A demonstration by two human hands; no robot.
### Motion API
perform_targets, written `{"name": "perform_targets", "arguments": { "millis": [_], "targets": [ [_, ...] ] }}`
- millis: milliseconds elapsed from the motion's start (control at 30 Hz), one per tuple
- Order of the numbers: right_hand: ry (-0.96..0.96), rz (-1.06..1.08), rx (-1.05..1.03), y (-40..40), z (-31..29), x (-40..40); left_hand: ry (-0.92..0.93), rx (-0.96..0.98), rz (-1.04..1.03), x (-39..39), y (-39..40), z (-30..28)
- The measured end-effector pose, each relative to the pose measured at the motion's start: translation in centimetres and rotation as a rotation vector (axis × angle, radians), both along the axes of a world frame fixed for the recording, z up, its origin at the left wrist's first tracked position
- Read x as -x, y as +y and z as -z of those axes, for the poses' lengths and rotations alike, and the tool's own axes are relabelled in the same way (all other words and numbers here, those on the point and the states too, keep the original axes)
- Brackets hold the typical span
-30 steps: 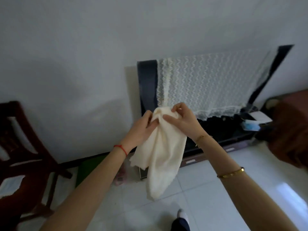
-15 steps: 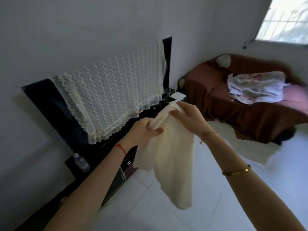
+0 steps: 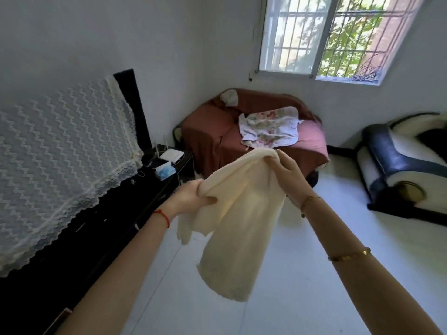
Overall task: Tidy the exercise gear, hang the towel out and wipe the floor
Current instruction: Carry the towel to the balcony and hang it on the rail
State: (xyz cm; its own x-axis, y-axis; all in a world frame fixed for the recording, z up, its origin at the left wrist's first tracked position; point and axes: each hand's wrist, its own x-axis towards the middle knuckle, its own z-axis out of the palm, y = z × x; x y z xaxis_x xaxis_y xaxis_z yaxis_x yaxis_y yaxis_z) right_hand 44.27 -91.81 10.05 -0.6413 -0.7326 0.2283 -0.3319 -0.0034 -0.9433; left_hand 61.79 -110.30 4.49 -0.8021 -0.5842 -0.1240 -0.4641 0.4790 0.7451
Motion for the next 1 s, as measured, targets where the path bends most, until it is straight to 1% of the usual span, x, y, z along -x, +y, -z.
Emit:
{"name": "perform_targets", "arguments": {
  "millis": [133,233,300,467,633,833,900,1000],
  "targets": [
    [-0.12,0.13,-0.001,3.3,0.9,6.6,0.075,-0.103,0.129,7.6,2.4,-1.1],
    [-0.133,0.214,-0.007,5.2,1.4,11.0,0.093,-0.084,0.208,13.2,3.2,-1.6],
    [-0.137,0.262,-0.024,6.3,1.7,14.0,0.138,-0.06,0.221,17.2,3.5,-1.7],
    [-0.208,0.273,-0.131,7.8,2.7,22.3,0.186,-0.019,0.327,28.7,4.6,-1.4],
    [-0.19,0.307,-0.214,7.8,2.2,31.3,0.24,0.024,0.451,42.0,5.0,-1.6],
    [-0.201,0.415,-0.299,7.7,-0.1,43.8,0.201,0.027,0.564,58.0,4.7,-3.1],
    [-0.188,0.466,-0.29,7.7,-0.1,47.4,0.218,0.046,0.618,62.7,5.3,-3.6],
    [-0.13,0.547,-0.22,7.8,0.5,52.3,0.224,0.052,0.7,69.2,6.6,-4.2]
  ]
}}
